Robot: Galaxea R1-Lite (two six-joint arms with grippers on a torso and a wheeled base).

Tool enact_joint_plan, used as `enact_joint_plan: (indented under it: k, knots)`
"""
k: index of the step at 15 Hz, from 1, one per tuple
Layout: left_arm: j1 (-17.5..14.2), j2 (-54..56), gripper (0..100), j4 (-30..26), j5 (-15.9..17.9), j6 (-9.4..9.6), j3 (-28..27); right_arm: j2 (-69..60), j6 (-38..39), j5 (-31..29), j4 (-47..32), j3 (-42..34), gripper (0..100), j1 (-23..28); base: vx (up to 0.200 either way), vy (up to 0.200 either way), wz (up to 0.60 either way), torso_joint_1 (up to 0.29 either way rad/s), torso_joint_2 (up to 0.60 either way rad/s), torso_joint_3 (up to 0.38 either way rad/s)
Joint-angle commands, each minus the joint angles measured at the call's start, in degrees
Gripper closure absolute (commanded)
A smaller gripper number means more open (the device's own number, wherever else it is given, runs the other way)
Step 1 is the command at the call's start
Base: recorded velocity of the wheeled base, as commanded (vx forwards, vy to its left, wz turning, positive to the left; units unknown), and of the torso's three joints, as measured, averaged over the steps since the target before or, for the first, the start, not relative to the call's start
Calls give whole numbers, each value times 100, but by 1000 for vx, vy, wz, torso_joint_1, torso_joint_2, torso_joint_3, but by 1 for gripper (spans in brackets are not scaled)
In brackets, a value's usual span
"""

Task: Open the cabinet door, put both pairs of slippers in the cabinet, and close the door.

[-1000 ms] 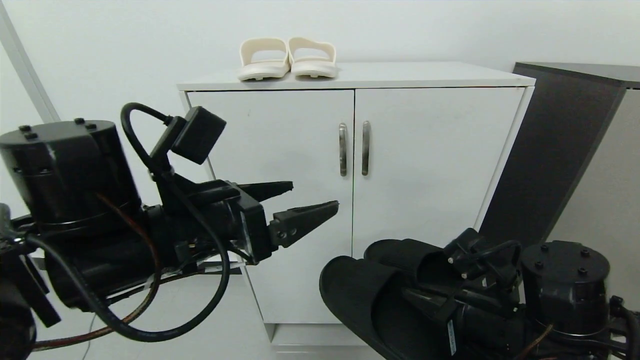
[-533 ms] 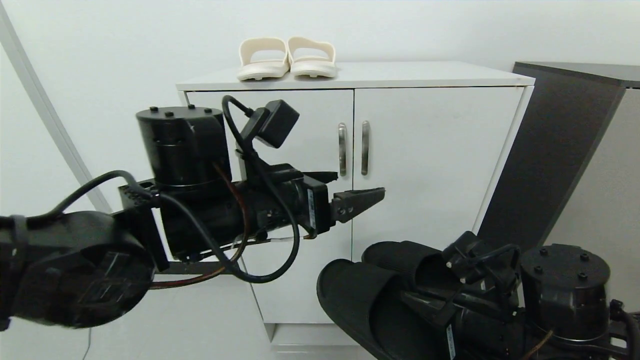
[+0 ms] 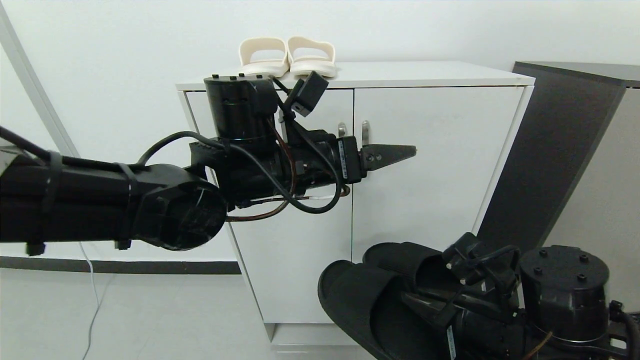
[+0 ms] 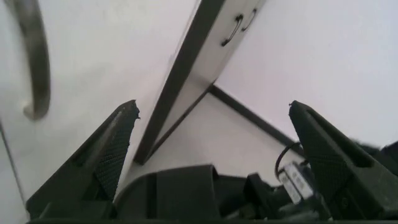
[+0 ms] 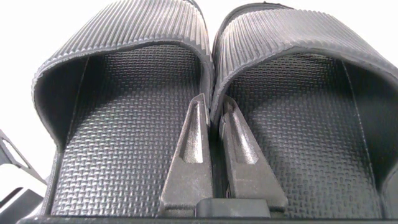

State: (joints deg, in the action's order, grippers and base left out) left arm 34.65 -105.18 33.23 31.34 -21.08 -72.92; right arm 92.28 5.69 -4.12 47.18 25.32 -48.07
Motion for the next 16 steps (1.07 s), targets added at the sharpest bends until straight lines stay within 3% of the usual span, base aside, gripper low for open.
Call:
enact_joint_plan:
  k: [1,10,16]
  knots:
    - [-142,-231,0,-1,39,-28,-213,9,2,-1,2,-1,100,-1,0,0,0,0,0,0]
    - [-230,-574,0,-45,-497,16,-688,18,2,-1,2,-18,100,-1,0,0,0,0,0,0]
    - [-301,-864,0,-475,-682,51,-1224,27,2,-1,2,-27,100,-1,0,0,0,0,0,0]
